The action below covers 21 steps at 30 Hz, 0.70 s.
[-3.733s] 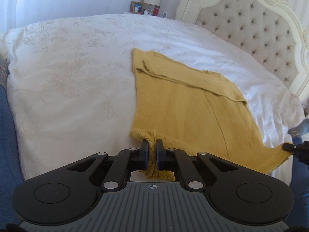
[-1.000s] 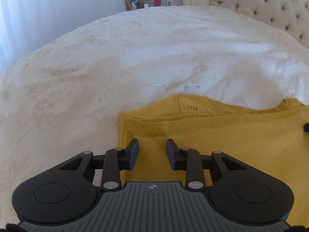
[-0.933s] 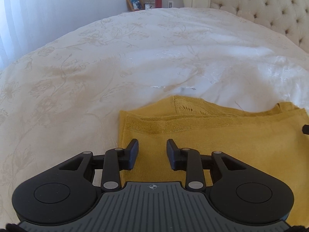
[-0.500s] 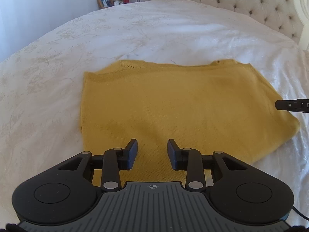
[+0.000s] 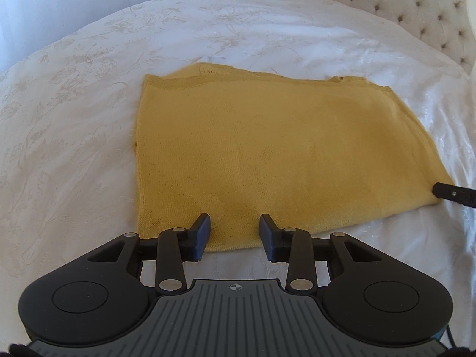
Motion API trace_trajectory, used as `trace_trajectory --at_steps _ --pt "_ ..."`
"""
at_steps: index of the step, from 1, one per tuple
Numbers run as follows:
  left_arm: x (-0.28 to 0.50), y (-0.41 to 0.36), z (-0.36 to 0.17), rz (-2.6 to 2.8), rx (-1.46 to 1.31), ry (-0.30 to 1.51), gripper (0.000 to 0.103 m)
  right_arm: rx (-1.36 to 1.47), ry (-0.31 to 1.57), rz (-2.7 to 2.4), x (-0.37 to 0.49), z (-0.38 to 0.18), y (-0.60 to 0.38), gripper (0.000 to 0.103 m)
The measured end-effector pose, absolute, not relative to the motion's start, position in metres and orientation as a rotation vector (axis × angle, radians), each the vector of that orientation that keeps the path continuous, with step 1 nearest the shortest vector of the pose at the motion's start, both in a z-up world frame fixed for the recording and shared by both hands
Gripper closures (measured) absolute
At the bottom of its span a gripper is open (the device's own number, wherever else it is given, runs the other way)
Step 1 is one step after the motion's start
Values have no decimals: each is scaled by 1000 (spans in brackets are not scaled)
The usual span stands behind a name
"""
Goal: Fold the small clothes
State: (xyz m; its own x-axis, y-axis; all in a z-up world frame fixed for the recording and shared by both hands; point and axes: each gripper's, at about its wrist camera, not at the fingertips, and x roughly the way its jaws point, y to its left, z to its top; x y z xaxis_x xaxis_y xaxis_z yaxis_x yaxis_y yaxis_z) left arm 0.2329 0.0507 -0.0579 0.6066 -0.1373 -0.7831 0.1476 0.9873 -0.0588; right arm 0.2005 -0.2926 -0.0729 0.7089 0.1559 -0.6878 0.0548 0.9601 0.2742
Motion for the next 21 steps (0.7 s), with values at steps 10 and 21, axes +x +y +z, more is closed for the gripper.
trace_trajectory --at_steps 10,21 --pt "250 25 -32 -168 -77 871 50 262 707 125 189 -92 -295 9" --pt "321 -34 -31 -108 -22 801 32 277 729 171 195 -95 -296 1"
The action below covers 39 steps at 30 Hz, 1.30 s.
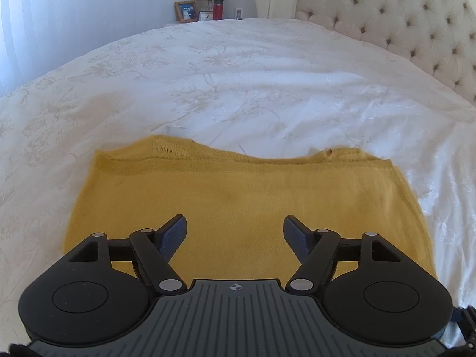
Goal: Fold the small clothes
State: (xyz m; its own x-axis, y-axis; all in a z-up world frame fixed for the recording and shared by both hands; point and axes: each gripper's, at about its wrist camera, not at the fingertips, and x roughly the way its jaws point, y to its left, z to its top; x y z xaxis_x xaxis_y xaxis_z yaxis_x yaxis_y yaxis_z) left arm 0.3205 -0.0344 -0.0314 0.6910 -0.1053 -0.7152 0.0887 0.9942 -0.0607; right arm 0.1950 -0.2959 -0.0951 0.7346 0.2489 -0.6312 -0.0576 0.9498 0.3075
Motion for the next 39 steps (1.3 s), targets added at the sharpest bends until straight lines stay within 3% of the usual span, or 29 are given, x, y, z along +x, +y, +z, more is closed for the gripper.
trace_trajectory --at_steps 12,25,39 --pt "373 -55 -72 -53 62 902 32 202 780 164 197 -93 -287 1" --pt "398 -65 -73 -15 128 930 20 206 793 166 198 -93 -288 0" --pt "304 -70 -70 -164 231 940 20 210 800 179 200 -93 -291 0"
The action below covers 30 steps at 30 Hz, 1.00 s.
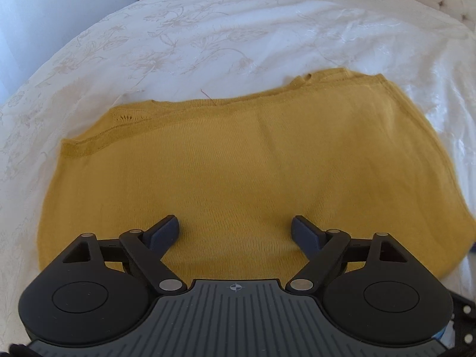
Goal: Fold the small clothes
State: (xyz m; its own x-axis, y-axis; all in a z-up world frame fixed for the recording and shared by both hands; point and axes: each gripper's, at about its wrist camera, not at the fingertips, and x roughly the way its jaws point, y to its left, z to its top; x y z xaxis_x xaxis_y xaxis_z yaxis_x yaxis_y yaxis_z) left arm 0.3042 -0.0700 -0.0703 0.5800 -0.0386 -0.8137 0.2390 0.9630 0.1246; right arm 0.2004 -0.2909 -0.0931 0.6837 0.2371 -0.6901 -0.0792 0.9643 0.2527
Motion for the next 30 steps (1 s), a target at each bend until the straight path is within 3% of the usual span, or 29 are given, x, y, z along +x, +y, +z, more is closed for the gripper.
trace_trajectory --at_steps 22,30 --pt "210 -20 -76 -224 139 907 20 236 728 219 188 -100 -297 0" --pt "185 28 -50 -187 34 803 20 542 691 284 180 -101 -339 1"
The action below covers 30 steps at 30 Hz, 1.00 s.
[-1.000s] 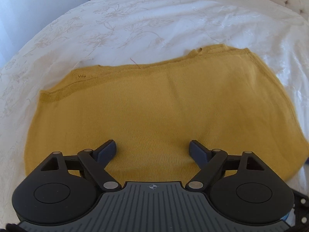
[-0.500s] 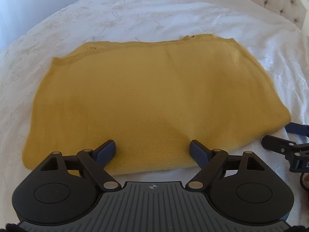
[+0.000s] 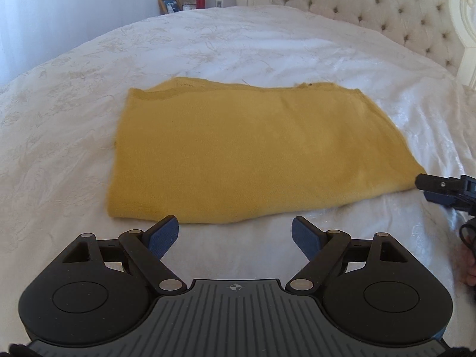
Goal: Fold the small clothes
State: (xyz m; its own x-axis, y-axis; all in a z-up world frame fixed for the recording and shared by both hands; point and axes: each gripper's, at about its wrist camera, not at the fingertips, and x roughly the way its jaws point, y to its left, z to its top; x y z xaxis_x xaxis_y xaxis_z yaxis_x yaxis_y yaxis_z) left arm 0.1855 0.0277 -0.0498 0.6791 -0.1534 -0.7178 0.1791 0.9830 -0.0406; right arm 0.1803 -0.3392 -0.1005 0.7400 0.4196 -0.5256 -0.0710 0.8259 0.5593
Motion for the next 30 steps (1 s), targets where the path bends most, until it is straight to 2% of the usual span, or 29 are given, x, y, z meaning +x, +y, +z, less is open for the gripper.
trace_trajectory --at_steps 5,11,14,21,22,26,27,29,30 --pt "198 69 -34 -99 -22 786 20 717 766 261 193 -94 -370 8" --pt "218 106 -34 -16 -59 776 20 605 807 227 245 -75 -375 9" --pt "227 118 -37 -13 -42 783 20 594 846 250 276 -78 -371 15" --pt "252 147 -39 -9 -59 763 20 535 885 260 321 -88 -356 16" --pt "257 150 -40 -11 -63 760 20 529 888 257 325 -89 -353 19" --pt "272 155 -42 -22 -55 737 20 485 900 239 331 -87 -347 45" --pt "274 156 -43 -22 -54 730 20 481 903 240 332 -87 -346 48" --pt "278 158 -46 -28 -55 726 20 488 906 241 333 -86 -345 70" --pt "279 159 -48 -34 -60 726 20 504 904 243 333 -86 -345 74"
